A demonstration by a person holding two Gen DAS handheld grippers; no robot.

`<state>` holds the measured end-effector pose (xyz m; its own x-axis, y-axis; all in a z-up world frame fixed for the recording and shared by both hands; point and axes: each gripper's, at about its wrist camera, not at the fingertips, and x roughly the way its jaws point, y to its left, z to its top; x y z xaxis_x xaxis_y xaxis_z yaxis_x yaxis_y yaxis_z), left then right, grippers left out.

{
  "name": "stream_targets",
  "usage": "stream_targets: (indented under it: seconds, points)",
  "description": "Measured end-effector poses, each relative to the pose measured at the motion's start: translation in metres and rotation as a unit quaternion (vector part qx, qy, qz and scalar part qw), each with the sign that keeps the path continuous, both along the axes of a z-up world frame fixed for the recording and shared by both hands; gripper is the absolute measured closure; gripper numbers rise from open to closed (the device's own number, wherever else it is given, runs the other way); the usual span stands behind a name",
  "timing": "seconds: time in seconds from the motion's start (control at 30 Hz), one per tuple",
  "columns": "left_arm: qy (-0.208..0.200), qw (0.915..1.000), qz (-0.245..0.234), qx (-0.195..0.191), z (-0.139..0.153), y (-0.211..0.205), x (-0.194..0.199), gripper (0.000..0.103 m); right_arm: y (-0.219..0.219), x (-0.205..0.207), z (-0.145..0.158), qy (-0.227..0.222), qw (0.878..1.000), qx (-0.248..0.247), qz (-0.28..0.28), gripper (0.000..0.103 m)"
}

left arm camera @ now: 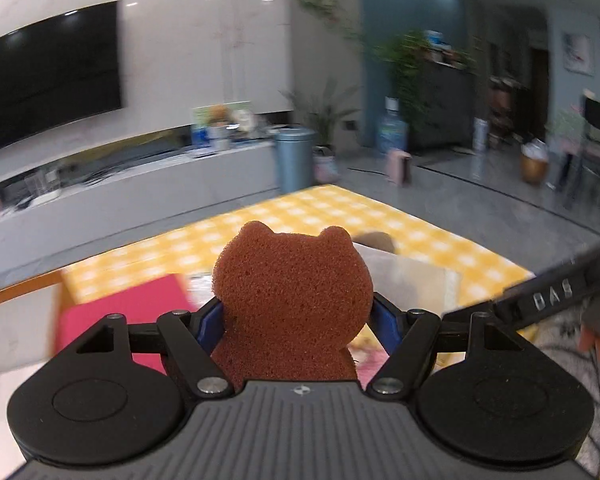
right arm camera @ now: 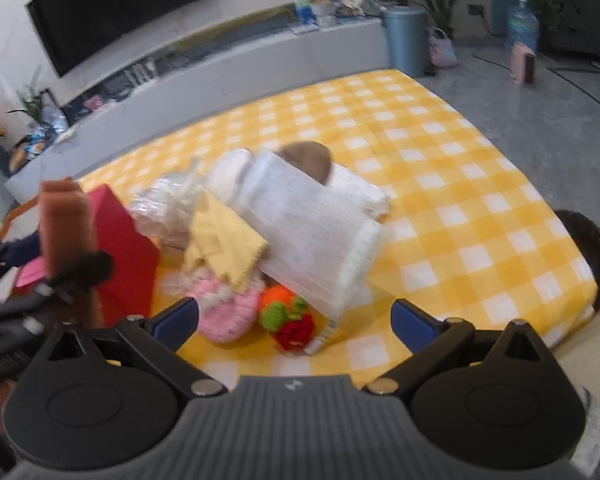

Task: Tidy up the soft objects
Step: 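Grasp the yellow cloth with the right tool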

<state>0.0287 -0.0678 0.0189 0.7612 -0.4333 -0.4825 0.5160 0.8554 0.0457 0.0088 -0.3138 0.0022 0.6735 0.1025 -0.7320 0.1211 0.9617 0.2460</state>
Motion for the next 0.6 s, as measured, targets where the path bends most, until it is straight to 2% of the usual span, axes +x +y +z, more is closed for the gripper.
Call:
stream_targets:
  seconds: [0.1,0.2,0.4,0.5,0.6]
  points:
    - [0.025,0.9979,0.059,-0.009,0.013,0.025,0.006,0.018,0.014,0.009,0.005,-0.016,0.999,0.002,0.031,0.003]
    - [0.032,0.9952,0.088,-0.029,0.018,0.049,0.007,0.018,0.039,0.027,0.005,-0.016,0.997,-0.037,0.069,0.003]
    - [0.040,0.9921,0.111,-0.042,0.015,0.076,0.008,0.018,0.087,0.071,-0.007,0.006,0.980,-0.150,0.127,0.004]
    - [0.043,0.9915,0.111,-0.052,0.015,0.085,0.010,0.018,0.095,0.093,-0.015,-0.001,0.977,-0.169,0.129,0.005]
    - [0.045,0.9910,0.111,-0.060,0.015,0.089,0.010,0.018,0.104,0.110,-0.026,-0.013,0.968,-0.222,0.115,0.009]
